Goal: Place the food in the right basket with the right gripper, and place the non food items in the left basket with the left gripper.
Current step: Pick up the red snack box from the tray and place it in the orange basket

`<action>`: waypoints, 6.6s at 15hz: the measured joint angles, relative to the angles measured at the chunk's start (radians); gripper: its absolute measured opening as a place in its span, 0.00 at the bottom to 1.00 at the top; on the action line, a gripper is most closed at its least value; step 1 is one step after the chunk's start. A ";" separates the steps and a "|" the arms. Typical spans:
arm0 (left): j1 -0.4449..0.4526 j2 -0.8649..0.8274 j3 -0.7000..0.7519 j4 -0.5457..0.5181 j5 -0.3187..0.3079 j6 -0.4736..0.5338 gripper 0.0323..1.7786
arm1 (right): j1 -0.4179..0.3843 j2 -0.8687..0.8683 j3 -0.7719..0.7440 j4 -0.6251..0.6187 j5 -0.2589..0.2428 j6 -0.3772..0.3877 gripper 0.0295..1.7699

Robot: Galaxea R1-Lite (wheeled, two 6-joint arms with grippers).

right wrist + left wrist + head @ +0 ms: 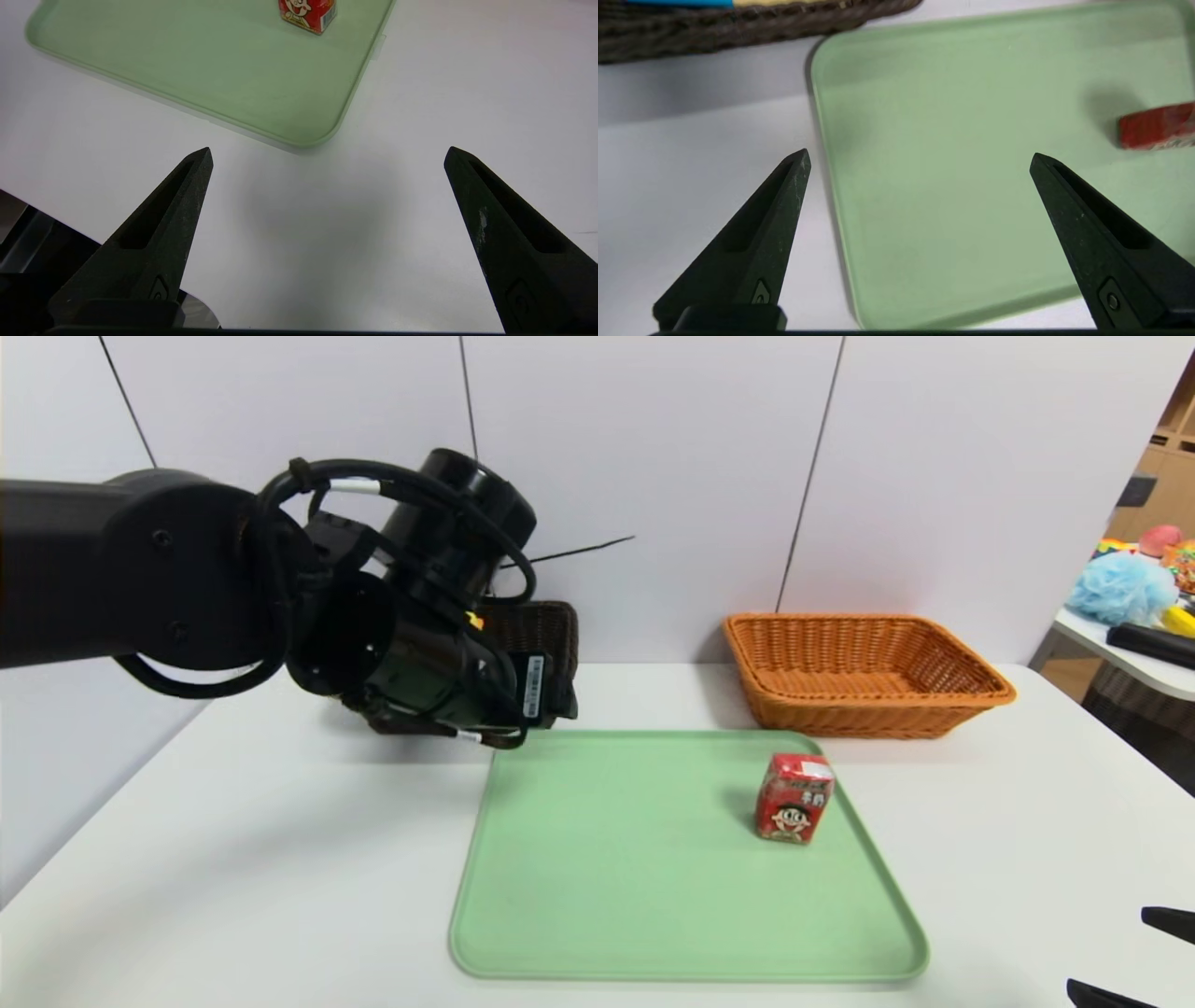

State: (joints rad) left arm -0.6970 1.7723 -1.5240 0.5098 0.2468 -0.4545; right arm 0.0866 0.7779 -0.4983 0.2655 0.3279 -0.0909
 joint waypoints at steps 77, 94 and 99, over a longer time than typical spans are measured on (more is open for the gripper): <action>0.035 -0.115 0.292 -0.228 -0.419 0.512 0.95 | 0.243 0.961 0.003 -1.373 -0.305 0.066 0.20; 0.043 -0.124 0.294 -0.229 -0.420 0.511 0.95 | 0.035 1.196 -0.568 -1.061 -0.307 0.065 0.20; 0.047 -0.113 0.296 -0.230 -0.420 0.511 0.95 | 0.014 1.260 -0.714 -0.838 -0.333 0.067 0.20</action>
State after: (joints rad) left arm -0.6502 1.6591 -1.2285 0.2794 -0.1736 0.0566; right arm 0.1004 2.0374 -1.2123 -0.5723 -0.0051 -0.0240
